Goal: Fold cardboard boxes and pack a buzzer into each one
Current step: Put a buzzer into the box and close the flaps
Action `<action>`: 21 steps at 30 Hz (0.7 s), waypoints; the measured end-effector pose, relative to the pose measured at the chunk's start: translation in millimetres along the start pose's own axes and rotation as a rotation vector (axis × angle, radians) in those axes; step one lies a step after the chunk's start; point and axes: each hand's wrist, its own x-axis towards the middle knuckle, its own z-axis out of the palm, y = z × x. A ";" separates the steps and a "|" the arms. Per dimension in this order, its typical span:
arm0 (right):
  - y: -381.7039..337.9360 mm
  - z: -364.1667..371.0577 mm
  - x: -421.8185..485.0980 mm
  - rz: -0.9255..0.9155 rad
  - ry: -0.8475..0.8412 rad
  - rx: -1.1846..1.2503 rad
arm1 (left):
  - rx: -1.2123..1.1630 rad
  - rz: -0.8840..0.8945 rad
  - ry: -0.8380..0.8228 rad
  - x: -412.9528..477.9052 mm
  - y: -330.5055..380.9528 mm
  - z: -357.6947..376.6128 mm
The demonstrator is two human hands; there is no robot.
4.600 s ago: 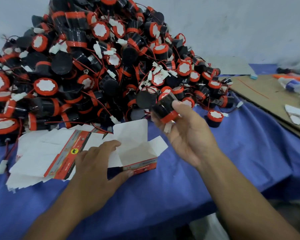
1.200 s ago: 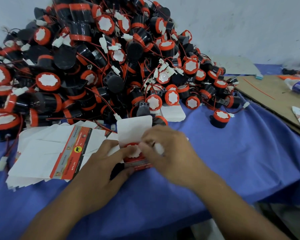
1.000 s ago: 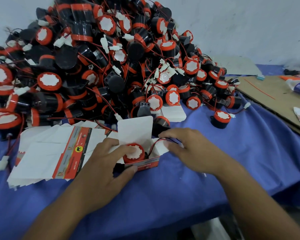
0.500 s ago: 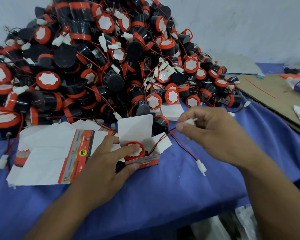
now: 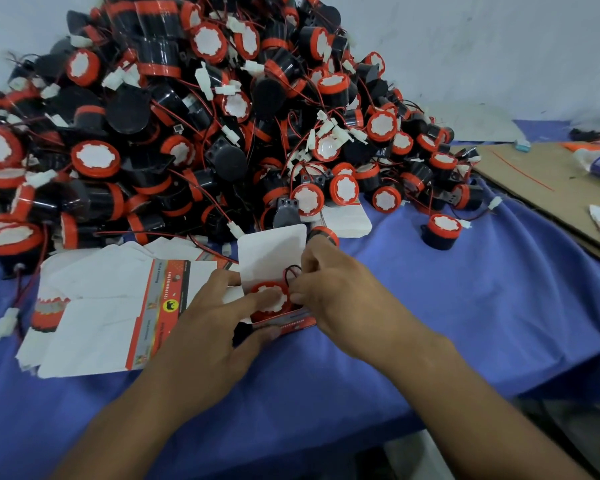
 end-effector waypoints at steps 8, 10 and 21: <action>-3.4 -9.3 0.4 0.094 -0.048 0.042 | 0.014 -0.026 -0.009 -2.2 0.8 1.8; -2.0 -6.7 -2.3 0.120 -0.020 0.089 | 0.018 -0.031 -0.011 -2.4 1.8 1.7; 4.9 -3.2 17.0 0.285 -0.030 0.211 | 0.025 -0.022 -0.016 -1.9 3.0 0.4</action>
